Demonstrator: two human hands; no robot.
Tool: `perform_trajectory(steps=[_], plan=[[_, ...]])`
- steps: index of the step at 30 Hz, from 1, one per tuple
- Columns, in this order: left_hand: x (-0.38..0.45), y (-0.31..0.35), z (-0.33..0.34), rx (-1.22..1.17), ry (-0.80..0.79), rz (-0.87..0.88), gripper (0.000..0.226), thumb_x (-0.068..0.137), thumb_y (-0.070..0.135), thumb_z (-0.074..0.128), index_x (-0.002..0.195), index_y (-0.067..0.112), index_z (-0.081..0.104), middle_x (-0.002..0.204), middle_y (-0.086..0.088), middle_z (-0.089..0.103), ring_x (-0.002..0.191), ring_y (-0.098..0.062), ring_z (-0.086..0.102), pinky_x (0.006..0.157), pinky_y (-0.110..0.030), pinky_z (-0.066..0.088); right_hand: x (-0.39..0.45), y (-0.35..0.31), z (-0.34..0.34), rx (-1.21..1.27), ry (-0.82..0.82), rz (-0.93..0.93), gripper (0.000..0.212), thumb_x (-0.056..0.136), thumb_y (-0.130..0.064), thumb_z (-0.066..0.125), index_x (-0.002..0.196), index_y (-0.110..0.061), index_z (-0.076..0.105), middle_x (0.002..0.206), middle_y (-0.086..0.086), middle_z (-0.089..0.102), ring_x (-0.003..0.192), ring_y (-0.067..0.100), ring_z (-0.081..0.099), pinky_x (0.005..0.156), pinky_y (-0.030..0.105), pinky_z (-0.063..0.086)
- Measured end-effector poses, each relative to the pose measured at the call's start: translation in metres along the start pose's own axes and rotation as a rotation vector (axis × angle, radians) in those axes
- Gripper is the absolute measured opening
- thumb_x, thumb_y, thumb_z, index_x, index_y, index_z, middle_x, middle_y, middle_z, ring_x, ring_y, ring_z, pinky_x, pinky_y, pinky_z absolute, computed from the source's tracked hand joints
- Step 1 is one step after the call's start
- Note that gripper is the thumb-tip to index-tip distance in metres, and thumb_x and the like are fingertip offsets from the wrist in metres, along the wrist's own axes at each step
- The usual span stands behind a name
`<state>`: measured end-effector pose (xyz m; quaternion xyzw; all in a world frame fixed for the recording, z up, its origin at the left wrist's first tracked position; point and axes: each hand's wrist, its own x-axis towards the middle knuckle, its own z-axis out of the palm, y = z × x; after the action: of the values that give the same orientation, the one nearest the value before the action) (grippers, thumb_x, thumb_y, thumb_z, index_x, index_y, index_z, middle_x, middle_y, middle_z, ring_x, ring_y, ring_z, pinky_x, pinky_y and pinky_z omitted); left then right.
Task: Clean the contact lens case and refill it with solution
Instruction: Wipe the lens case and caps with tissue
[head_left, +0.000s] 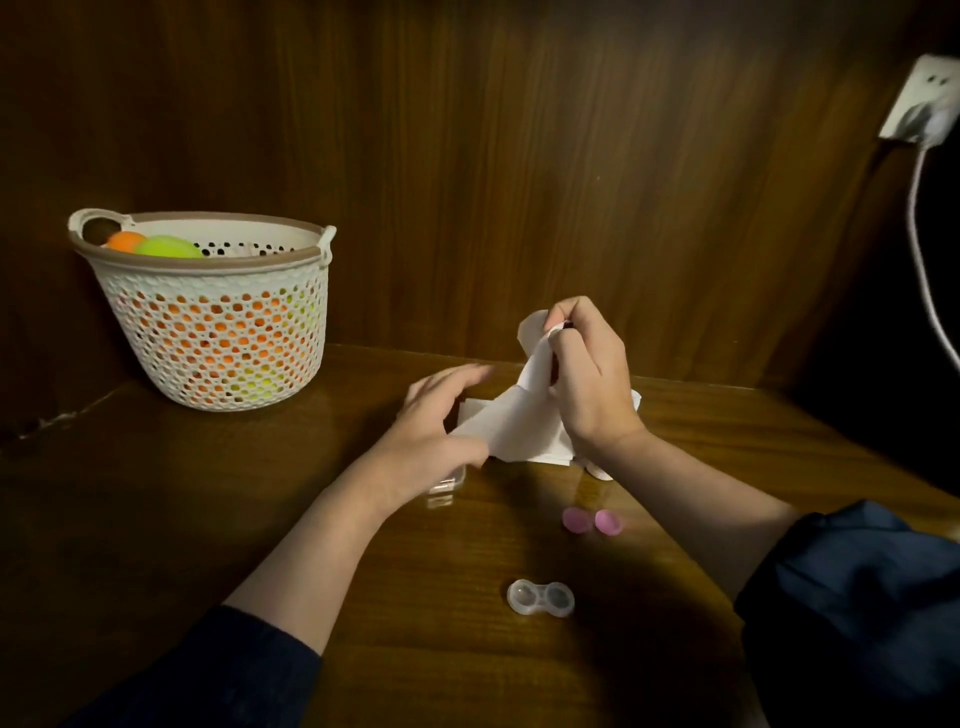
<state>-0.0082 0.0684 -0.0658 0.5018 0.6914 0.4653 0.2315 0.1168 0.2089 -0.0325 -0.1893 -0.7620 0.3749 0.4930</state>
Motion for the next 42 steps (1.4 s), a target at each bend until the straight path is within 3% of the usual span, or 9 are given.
perform_trajectory(steps=[3,6,11,15,21,25,29,36,42], plan=[[-0.017,0.022,-0.003,-0.085,0.002,0.075,0.080,0.068,0.037,0.068,0.145,0.044,0.049,0.157,0.007,0.041,0.148,-0.018,0.037,0.119,-0.049,0.042,-0.002,-0.021,-0.012,-0.012,-0.006,0.000,0.020,0.099,-0.025,0.042,0.092,-0.030,0.060,0.090,-0.029,0.064,0.094,-0.006,0.059,0.082,0.030,0.056],[-0.035,0.045,-0.002,0.026,0.068,0.128,0.052,0.084,0.054,0.074,0.132,0.041,0.058,0.146,0.013,0.051,0.137,-0.012,0.047,0.094,-0.028,0.054,-0.008,-0.046,-0.022,0.011,-0.006,-0.018,0.018,0.098,-0.030,0.044,0.092,-0.033,0.061,0.090,-0.028,0.065,0.096,-0.001,0.063,0.081,0.033,0.058],[-0.069,0.081,-0.002,0.061,0.175,0.238,0.027,0.096,0.050,0.073,0.116,0.031,0.071,0.114,0.009,0.069,0.105,-0.019,0.067,0.078,-0.046,0.066,-0.028,-0.086,-0.040,0.004,-0.084,-0.004,0.011,0.107,-0.034,0.050,0.113,-0.032,0.059,0.102,-0.011,0.067,0.098,0.015,0.066,0.083,0.040,0.059],[-0.097,0.095,-0.004,0.019,0.248,0.290,0.026,0.098,0.046,0.073,0.116,0.027,0.074,0.111,0.006,0.074,0.104,-0.018,0.070,0.079,-0.040,0.065,-0.054,-0.103,-0.062,0.047,-0.313,0.153,0.055,0.103,-0.064,0.047,0.150,-0.037,0.036,0.102,-0.018,0.075,0.100,0.002,0.070,0.090,0.030,0.049],[-0.127,0.095,0.002,0.012,0.253,0.270,0.025,0.098,0.043,0.074,0.116,0.026,0.073,0.110,0.005,0.073,0.103,-0.019,0.070,0.066,-0.027,0.060,-0.104,-0.095,-0.087,-0.024,-0.521,0.167,0.039,0.097,-0.070,0.060,0.111,-0.037,0.076,0.108,-0.020,0.073,0.098,0.004,0.073,0.082,0.028,0.056],[-0.132,0.086,0.008,0.064,0.252,0.285,0.021,0.098,0.044,0.072,0.111,0.028,0.074,0.104,0.010,0.073,0.096,-0.011,0.070,0.065,-0.016,0.051,-0.121,-0.086,-0.098,-0.046,-0.504,0.092,0.011,0.100,-0.041,0.075,0.098,-0.031,0.078,0.105,-0.014,0.078,0.099,0.010,0.077,0.075,0.025,0.064],[-0.121,0.070,0.011,0.036,0.247,0.202,0.015,0.100,0.044,0.068,0.112,0.035,0.070,0.109,0.015,0.069,0.099,-0.008,0.067,0.073,-0.018,0.054,-0.113,-0.074,-0.113,-0.222,-0.287,0.140,0.016,0.101,-0.025,0.066,0.091,-0.027,0.078,0.092,-0.010,0.075,0.086,0.015,0.074,0.063,0.022,0.062],[-0.089,0.020,0.035,0.358,-0.160,0.001,0.036,0.086,0.057,0.080,0.117,0.045,0.067,0.110,0.019,0.066,0.102,-0.002,0.064,0.079,-0.021,0.050,-0.109,-0.025,-0.120,-0.749,-0.134,0.080,0.031,0.090,-0.039,0.068,0.105,-0.016,0.081,0.093,-0.007,0.062,0.080,0.008,0.058,0.058,0.019,0.048],[-0.067,0.004,0.049,0.385,-0.270,0.002,0.027,0.082,0.053,0.085,0.103,0.042,0.073,0.103,0.018,0.071,0.090,-0.001,0.070,0.069,-0.018,0.052,-0.109,0.000,-0.103,-0.687,-0.271,0.049,0.014,0.086,-0.042,0.059,0.088,-0.029,0.066,0.084,-0.016,0.064,0.079,0.010,0.064,0.059,0.019,0.046]])
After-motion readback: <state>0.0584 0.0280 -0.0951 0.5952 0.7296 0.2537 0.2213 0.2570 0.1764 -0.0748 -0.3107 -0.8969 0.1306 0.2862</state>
